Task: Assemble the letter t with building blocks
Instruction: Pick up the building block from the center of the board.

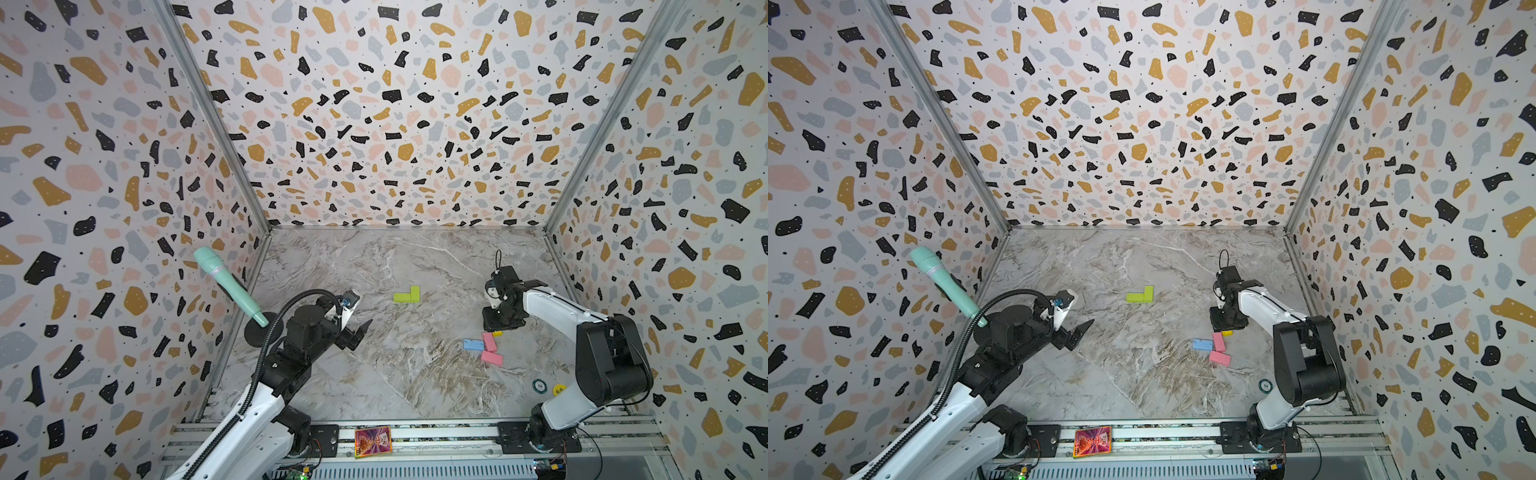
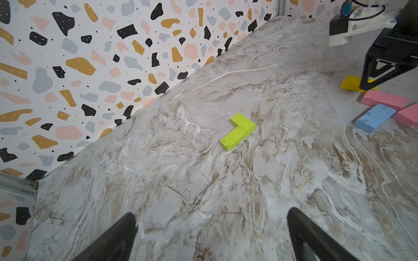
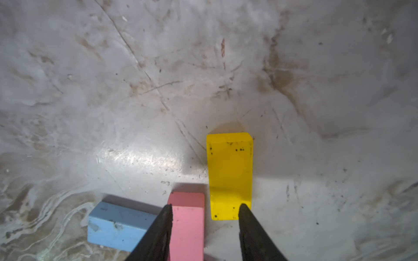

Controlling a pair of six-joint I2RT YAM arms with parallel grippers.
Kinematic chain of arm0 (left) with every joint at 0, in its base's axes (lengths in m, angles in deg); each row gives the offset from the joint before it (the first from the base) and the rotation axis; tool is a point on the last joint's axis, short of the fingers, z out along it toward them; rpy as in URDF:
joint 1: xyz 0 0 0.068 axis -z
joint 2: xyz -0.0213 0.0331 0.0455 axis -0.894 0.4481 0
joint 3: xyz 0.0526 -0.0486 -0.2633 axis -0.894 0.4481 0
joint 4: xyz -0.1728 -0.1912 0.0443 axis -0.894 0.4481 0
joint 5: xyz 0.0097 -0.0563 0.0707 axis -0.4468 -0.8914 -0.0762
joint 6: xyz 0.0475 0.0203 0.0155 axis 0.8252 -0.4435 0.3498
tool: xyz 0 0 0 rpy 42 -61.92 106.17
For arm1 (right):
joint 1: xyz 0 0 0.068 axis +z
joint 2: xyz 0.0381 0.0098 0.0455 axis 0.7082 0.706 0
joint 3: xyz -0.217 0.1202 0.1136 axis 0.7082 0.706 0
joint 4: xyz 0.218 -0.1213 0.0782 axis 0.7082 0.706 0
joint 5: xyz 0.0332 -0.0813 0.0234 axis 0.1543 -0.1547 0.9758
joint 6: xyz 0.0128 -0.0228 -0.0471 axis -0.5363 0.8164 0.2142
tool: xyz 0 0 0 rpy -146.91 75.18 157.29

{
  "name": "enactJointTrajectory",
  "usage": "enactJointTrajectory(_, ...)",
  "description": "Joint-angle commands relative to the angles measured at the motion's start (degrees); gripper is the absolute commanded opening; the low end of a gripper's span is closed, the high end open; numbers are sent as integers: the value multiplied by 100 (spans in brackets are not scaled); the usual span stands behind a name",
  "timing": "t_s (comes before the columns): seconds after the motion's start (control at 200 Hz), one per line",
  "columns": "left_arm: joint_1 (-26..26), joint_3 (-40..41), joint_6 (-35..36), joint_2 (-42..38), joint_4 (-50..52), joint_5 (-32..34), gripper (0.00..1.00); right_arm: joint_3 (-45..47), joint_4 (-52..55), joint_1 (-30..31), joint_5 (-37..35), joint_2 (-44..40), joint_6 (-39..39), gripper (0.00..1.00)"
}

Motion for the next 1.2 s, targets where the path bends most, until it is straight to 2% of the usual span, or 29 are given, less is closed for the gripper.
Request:
enactJointTrajectory(0.0,25,16,-11,-18,-201,23,99,86,-207,-206,98,41,-74,49)
enactJointTrajectory(0.466,25,16,27,-28,-184,14,100,29,-404,-289,46,453,5,45)
enactJointTrajectory(0.566,21,11,46,-37,-180,27,99,40,-384,-289,13,513,12,41)
enactJointTrajectory(0.746,32,21,47,-55,-182,27,99,-20,-228,-251,-58,535,102,27)
enactJointTrajectory(0.851,24,20,44,-55,-188,12,99,-184,-156,-96,-157,520,236,22)
enactJointTrajectory(1.081,21,20,47,-69,-193,-21,99,-1560,141,805,105,1021,1743,19)
enactJointTrajectory(1.191,27,29,38,-88,-179,-44,99,-2148,225,1038,255,1303,2494,18)
